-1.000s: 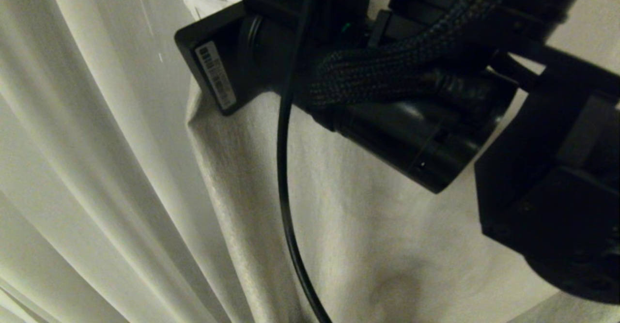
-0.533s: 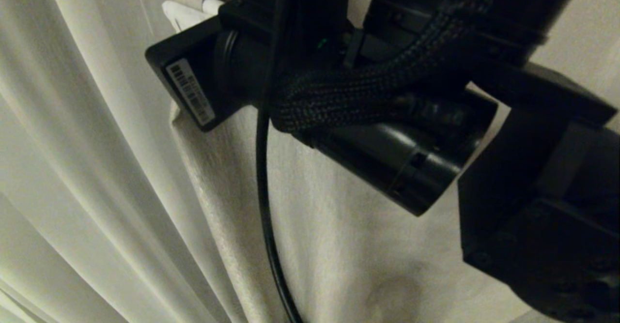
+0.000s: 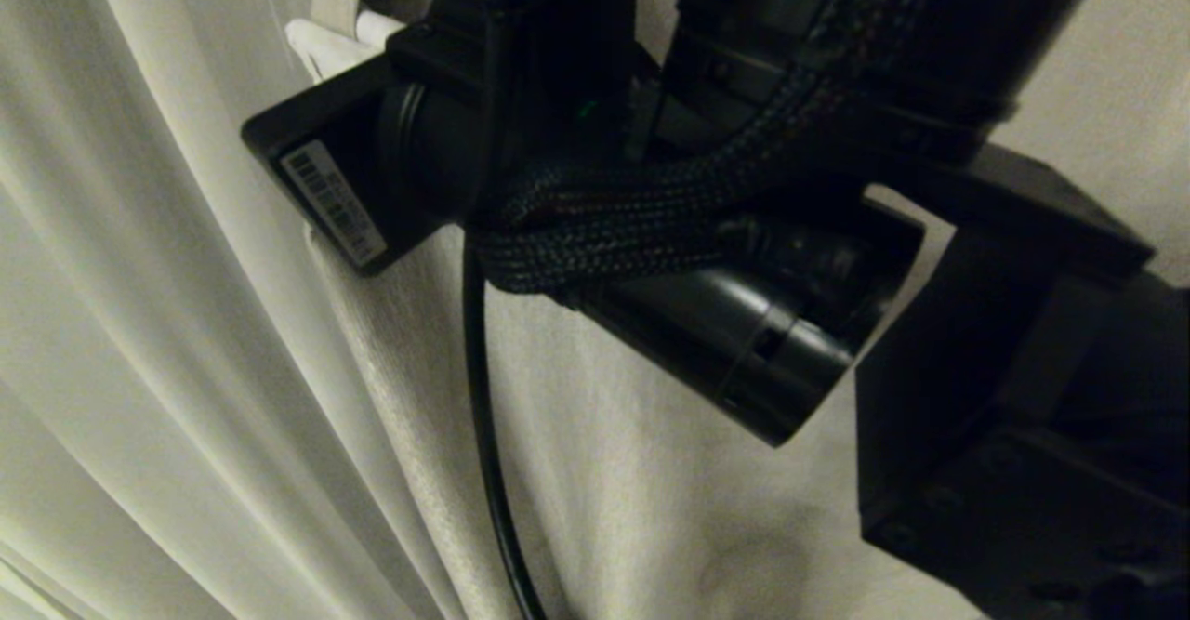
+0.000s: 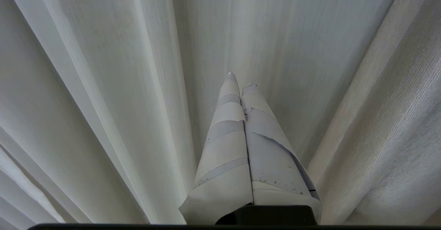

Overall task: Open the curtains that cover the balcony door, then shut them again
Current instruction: Close the outer curtains on both sides

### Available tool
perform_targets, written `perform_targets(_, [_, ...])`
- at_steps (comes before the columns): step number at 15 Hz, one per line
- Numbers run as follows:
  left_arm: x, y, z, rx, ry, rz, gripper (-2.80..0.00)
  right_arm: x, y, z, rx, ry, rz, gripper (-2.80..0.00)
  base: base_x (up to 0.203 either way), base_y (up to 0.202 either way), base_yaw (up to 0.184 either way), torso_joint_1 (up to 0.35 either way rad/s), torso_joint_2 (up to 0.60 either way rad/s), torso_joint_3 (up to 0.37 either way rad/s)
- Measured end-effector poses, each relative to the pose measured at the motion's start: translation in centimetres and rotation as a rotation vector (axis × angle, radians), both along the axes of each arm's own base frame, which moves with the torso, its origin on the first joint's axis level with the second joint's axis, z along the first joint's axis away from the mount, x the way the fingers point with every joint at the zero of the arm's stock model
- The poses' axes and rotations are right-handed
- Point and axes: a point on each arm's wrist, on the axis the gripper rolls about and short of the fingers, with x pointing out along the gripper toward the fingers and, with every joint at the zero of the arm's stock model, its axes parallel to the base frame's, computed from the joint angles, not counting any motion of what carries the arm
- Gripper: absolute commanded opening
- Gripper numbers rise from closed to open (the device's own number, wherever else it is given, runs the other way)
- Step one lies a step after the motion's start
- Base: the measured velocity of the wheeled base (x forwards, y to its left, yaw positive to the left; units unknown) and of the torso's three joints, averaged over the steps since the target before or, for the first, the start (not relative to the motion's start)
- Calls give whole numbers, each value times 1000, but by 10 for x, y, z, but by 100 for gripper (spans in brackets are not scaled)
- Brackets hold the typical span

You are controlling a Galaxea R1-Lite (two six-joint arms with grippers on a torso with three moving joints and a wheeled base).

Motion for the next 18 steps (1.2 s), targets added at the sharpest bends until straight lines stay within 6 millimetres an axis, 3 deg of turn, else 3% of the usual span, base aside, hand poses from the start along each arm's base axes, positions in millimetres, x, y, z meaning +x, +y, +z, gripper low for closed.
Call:
perform_targets(11, [0, 0, 0, 0, 0, 0, -280, 1, 2, -5, 3, 1, 1, -280, 0, 0, 0, 0, 0, 0])
perform_targets(18, [0, 0, 0, 0, 0, 0, -280, -13, 14, -13, -5, -8, 36, -280, 0, 0, 0, 0, 0, 0])
